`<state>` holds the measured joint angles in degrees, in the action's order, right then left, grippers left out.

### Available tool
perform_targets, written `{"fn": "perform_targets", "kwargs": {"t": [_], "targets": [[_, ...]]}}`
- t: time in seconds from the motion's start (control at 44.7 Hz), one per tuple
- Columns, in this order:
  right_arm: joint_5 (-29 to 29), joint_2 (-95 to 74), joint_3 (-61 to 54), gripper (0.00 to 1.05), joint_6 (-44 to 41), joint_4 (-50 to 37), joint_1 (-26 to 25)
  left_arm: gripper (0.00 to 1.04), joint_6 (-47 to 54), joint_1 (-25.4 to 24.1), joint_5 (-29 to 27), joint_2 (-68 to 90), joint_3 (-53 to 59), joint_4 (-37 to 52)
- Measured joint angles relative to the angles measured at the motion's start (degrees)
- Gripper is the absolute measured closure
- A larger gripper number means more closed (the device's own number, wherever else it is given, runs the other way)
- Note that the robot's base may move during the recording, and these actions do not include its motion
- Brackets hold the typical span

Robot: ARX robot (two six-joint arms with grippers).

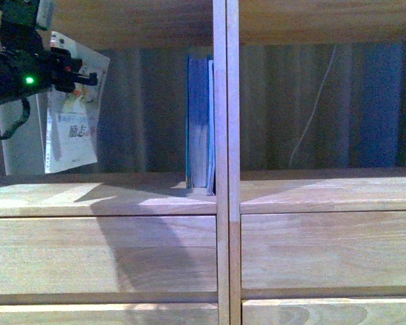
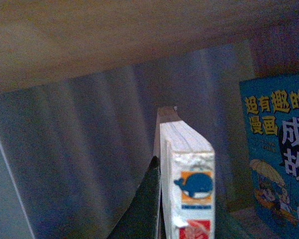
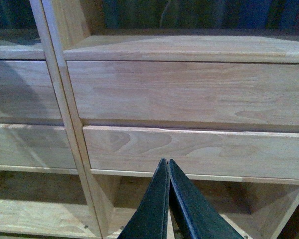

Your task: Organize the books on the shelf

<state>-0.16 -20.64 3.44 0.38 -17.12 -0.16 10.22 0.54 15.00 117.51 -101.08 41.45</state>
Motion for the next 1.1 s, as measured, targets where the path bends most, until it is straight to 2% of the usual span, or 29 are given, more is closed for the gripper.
{"fn": "perform_targets", "kwargs": {"t": [0.179, 0.671, 0.805, 0.895, 1.096], "targets": [[0.00, 3.06, -1.25, 1.02, 0.00, 2.16, 0.00, 0.98, -0.07, 1.66, -0.42, 9.68, -12.09, -4.50], [0.00, 8.87, -2.64, 1.02, -0.07, 5.33, 0.00, 0.98, -2.23, 6.12, -2.05, 24.41, -34.73, -12.15], [-0.02, 11.17, -2.62, 1.02, -0.07, 7.58, 0.00, 0.98, -3.04, 8.00, -2.51, 26.99, -39.15, -13.68], [0.00, 18.16, -2.62, 1.02, -0.07, 16.37, 0.00, 0.98, -3.72, 9.29, -3.10, 27.61, -39.65, -13.77], [0.11, 20.28, -2.62, 1.02, -0.07, 17.03, 0.02, 0.96, -4.35, 10.71, -4.96, 27.56, -39.01, -15.13]]}}
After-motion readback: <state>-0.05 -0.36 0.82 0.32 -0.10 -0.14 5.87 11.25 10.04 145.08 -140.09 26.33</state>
